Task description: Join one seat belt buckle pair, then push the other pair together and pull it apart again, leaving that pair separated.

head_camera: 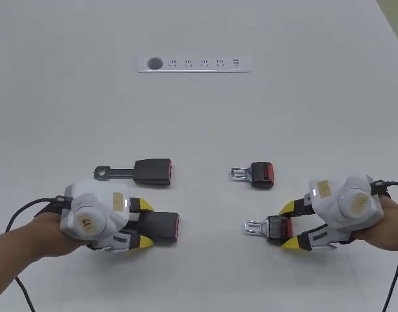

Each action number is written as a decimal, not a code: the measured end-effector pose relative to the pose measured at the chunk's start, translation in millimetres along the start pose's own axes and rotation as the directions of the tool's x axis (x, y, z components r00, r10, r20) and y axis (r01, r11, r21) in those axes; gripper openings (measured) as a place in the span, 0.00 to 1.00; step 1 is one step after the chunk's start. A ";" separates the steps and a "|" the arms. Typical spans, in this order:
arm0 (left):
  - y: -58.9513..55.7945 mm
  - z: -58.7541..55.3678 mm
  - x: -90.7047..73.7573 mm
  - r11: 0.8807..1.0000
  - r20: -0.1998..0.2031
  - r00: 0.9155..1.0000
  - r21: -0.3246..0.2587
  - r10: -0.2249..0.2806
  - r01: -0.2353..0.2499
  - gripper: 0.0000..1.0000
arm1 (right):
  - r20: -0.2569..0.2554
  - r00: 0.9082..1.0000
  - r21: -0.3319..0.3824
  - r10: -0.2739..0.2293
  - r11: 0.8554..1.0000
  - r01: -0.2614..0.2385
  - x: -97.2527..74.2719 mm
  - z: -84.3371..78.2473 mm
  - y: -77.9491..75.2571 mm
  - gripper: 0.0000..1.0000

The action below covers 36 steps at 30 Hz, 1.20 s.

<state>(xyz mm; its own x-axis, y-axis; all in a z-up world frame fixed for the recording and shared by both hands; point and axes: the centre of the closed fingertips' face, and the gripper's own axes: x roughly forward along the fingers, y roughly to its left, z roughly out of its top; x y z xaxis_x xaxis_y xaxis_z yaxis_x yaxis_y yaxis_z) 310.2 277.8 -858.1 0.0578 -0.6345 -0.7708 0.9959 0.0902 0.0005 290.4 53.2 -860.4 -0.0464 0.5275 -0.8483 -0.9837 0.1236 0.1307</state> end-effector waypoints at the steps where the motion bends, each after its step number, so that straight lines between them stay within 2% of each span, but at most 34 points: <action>1: 0.1 0.1 0.3 1.000 0.000 1.000 0.000 0.001 -0.001 0.35 | -0.002 1.000 0.001 -0.001 1.000 0.001 0.1 0.0 -0.2 0.35; 8: 0.2 -0.3 0.8 1.000 -0.017 1.000 0.014 -0.012 0.012 0.35 | -0.033 0.999 -0.020 0.001 1.000 -0.002 0.6 0.3 0.0 0.35; 17: -0.2 -0.7 1.2 1.000 -0.039 0.999 0.022 -0.020 0.021 0.35 | -0.040 0.999 -0.040 0.013 0.999 -0.015 2.9 4.1 1.6 0.35; 25: -0.7 -0.8 1.6 0.999 -0.066 0.997 0.036 -0.026 0.028 0.35 | -0.005 1.000 -0.047 0.018 0.999 -0.018 7.7 12.8 3.0 0.35; 36: -0.2 -1.6 0.6 0.999 -0.086 0.996 0.035 -0.029 0.032 0.35 | 0.064 0.998 -0.048 0.020 0.999 -0.017 20.1 35.5 5.8 0.35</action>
<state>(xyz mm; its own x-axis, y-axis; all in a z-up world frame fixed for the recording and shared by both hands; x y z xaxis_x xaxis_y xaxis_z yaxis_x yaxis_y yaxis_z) 309.9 278.7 -859.6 0.0231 -0.5682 -0.8226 0.9991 0.0430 -0.0017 289.9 94.4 -858.4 -0.0546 0.5826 -0.8109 -0.9900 0.0744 0.1202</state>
